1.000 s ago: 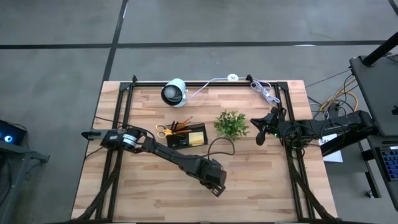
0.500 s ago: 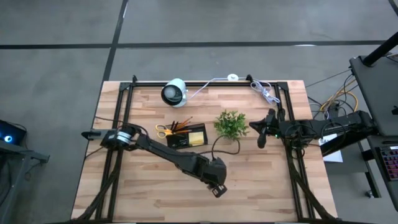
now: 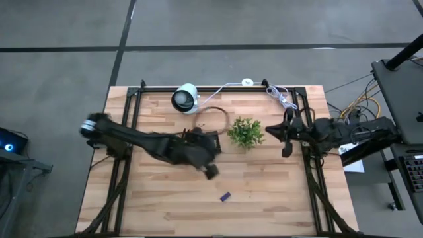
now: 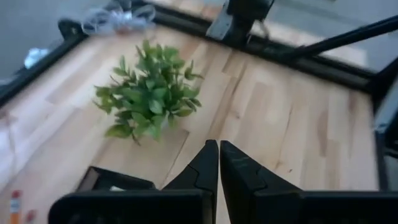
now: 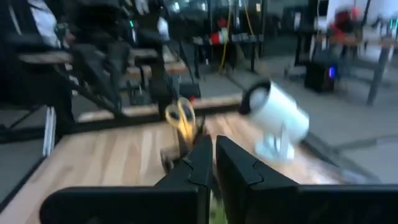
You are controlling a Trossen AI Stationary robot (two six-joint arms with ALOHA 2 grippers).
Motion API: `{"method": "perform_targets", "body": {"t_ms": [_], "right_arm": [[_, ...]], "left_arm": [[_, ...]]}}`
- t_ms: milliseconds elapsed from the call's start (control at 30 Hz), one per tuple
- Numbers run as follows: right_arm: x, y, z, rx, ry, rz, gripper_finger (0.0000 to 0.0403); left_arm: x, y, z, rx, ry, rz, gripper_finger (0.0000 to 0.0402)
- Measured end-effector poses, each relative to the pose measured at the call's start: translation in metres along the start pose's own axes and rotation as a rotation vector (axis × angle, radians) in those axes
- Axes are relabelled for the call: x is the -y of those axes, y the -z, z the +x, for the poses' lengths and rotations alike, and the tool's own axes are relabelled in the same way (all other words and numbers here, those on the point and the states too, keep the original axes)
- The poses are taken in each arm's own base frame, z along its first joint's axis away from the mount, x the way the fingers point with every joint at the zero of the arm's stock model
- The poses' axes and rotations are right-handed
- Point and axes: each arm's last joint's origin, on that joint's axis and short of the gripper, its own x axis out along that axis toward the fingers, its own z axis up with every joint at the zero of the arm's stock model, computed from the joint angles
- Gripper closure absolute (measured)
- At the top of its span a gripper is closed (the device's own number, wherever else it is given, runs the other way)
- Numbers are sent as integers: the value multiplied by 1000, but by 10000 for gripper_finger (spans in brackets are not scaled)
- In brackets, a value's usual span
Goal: Pick and place office supplies into organizer
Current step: Put the blue eraser in the black desk organizer
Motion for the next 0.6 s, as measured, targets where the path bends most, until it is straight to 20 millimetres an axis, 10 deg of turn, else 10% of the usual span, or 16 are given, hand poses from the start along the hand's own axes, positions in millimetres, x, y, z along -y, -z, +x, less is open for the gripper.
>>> {"method": "perform_targets", "body": {"t_ms": [267, 600], "right_arm": [[-11, -40, 16, 23, -12, 11, 368], [-40, -59, 81, -111, -30, -80, 220]], "left_arm": [[-66, 34, -76, 251, 203, -50, 401], [-129, 87, -126, 431, 348, -148, 402]]}}
